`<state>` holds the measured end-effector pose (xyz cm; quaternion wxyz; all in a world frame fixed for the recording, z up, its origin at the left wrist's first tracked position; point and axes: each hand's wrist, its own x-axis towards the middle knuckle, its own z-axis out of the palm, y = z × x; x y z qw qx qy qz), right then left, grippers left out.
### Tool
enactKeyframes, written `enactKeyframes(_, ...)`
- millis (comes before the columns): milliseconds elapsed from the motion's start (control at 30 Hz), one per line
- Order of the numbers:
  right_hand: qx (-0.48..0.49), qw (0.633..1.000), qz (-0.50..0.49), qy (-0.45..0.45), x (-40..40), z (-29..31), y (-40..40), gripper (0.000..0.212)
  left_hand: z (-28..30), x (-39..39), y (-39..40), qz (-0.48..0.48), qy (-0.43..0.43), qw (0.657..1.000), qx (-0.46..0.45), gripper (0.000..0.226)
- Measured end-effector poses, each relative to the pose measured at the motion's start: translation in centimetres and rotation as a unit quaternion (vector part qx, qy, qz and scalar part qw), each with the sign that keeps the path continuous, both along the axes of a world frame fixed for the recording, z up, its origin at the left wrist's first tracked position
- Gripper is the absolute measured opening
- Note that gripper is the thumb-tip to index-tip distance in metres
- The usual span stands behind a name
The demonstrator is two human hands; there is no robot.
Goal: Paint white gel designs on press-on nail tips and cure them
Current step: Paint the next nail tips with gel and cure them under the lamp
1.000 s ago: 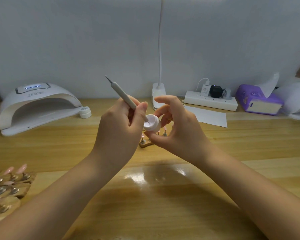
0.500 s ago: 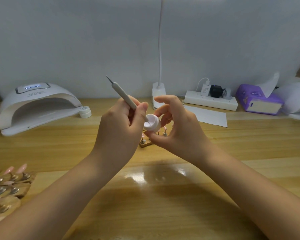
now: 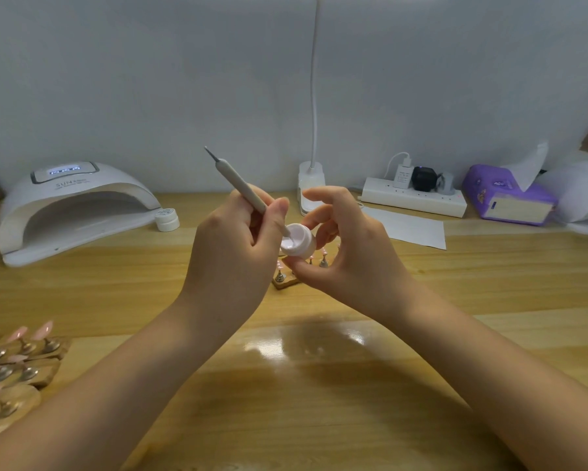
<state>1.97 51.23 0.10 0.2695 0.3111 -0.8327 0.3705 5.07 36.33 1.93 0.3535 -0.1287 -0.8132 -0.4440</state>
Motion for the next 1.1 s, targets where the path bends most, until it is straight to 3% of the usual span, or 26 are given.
enactKeyframes(133, 0.002, 1.000, -0.004, -0.006, -0.1, -0.1, 0.0, 0.074, 0.5, 0.2, 0.0, 0.002, 0.019, 1.000, 0.021, 0.018)
enactKeyframes(267, 0.006, 1.000, -0.009, -0.011, -0.2, -0.3, 0.0, 0.075, 0.7, -0.2, -0.4, -0.017, -0.025, 0.990, 0.139, 0.024)
enactKeyframes(533, 0.000, 1.000, -0.004, -0.022, -0.1, -0.4, 0.0, 0.075, 1.3, -0.9, -1.1, -0.101, -0.122, 0.920, 0.359, 0.025)
enactKeyframes(833, -0.023, 0.999, -0.005, -0.039, -0.1, -0.4, -0.1, 0.076, 0.4, -1.3, -1.2, -0.104, -0.170, 0.902, 0.383, 0.030)
enactKeyframes(1000, -0.051, 0.997, -0.013, -0.054, -0.3, -0.4, 0.0, 0.076, -0.2, -1.9, -1.2, -0.101, -0.237, 0.862, 0.436, 0.031)
enactKeyframes(1100, -0.053, 0.997, -0.013, -0.051, -0.4, -0.5, 0.0, 0.076, -0.4, -2.0, -1.3, -0.102, -0.244, 0.858, 0.440, 0.029)
